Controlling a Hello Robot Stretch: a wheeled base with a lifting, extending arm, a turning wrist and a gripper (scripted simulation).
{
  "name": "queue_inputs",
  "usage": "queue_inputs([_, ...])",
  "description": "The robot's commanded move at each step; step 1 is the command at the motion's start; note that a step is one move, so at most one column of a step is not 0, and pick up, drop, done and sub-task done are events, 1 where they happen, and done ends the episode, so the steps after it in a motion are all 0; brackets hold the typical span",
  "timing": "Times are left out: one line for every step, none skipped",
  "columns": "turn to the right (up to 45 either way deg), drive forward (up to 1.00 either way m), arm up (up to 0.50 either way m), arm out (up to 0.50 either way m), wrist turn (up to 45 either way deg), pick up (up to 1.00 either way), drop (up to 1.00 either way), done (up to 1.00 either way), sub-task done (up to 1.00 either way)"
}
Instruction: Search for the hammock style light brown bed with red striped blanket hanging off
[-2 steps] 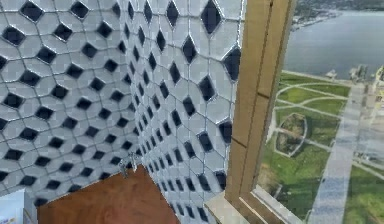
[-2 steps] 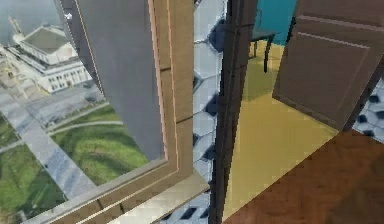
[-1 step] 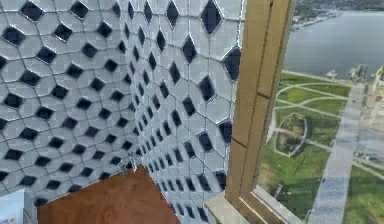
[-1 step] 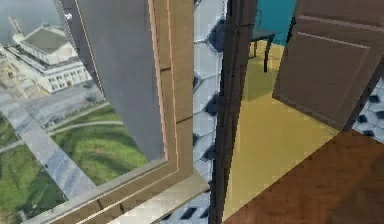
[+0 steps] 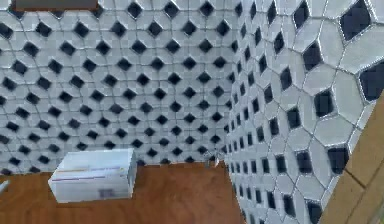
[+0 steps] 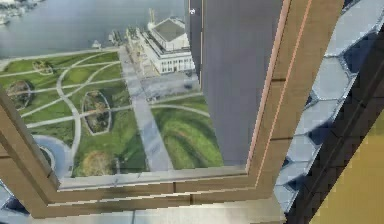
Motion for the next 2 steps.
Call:
queue_inputs([0.0,0.35,0.0,0.0,0.0,0.0,0.0,0.0,0.0])
queue_inputs([-45.0,0.0,0.0,0.0,0.0,0.0,0.0,0.0,0.0])
